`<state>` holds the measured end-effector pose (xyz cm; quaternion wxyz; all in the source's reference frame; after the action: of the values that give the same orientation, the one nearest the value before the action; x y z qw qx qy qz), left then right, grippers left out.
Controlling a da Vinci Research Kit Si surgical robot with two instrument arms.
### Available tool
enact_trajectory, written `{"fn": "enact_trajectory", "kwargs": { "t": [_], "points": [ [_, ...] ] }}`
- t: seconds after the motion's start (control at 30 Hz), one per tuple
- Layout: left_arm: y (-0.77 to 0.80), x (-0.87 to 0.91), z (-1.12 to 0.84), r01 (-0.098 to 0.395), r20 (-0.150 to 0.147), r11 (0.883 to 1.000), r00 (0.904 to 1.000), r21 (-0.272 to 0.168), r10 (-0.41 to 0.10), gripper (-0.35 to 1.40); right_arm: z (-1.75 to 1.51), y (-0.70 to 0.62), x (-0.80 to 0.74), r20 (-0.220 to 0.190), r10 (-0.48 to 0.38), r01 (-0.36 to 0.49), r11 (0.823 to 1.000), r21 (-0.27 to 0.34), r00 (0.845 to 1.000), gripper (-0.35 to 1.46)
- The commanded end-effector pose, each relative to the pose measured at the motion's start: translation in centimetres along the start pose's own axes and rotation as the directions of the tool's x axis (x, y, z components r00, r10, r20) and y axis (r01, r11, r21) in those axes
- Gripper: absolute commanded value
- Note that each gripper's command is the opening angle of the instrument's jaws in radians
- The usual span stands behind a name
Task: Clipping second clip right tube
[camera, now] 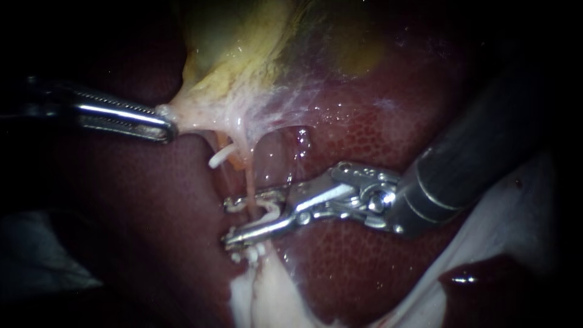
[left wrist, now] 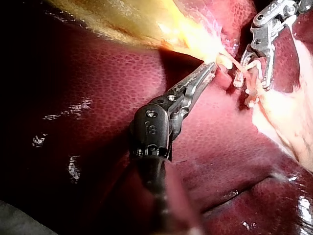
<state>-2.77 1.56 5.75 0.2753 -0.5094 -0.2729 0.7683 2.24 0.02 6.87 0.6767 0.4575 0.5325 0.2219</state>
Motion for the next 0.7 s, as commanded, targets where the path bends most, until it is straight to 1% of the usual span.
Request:
{"fn": "enact_trajectory", "kwargs": {
  "t": [0.03, 0.1, 0.23, 0.4, 0.47, 0.6, 0.7],
  "points": [
    [0.00, 0.00, 0.00, 0.000, 0.000, 1.000, 1.0000, 0.001, 0.000, -0.35, 0.01, -0.01, 0.00, 0.002, -0.002, 0.002, 1.000, 0.001, 1.000, 0.49],
    [0.00, 0.00, 0.00, 0.000, 0.000, 1.000, 1.0000, 0.001, 0.000, -0.35, 0.01, -0.04, 0.00, 0.002, 0.003, -0.003, 1.000, 0.008, 1.000, 0.49],
    [0.00, 0.00, 0.00, 0.000, 0.000, 1.000, 1.0000, 0.001, 0.000, -0.35, 0.01, -0.12, -0.01, 0.016, 0.017, -0.018, 0.999, 0.031, 1.000, 0.48],
    [0.00, 0.00, -0.01, 0.000, 0.000, 1.000, 1.0000, 0.001, 0.000, -0.35, 0.01, -0.30, 0.03, 0.037, 0.011, -0.013, 0.997, 0.075, 0.999, 0.44],
    [0.00, 0.00, -0.01, 0.000, 0.000, 1.000, 1.0000, 0.000, 0.000, -0.35, 0.00, -0.35, 0.05, 0.041, 0.009, -0.012, 0.996, 0.090, 0.999, 0.42],
    [0.00, 0.00, -0.01, 0.000, 0.000, 1.000, 1.0000, 0.000, 0.000, -0.35, 0.00, -0.39, 0.08, 0.046, 0.008, -0.012, 0.995, 0.100, 0.999, 0.38],
    [0.00, 0.00, -0.01, 0.000, 0.000, 1.000, 1.0000, 0.000, 0.000, -0.35, 0.00, -0.40, 0.09, 0.046, 0.009, -0.013, 0.995, 0.100, 0.999, 0.34]
  ]
}}
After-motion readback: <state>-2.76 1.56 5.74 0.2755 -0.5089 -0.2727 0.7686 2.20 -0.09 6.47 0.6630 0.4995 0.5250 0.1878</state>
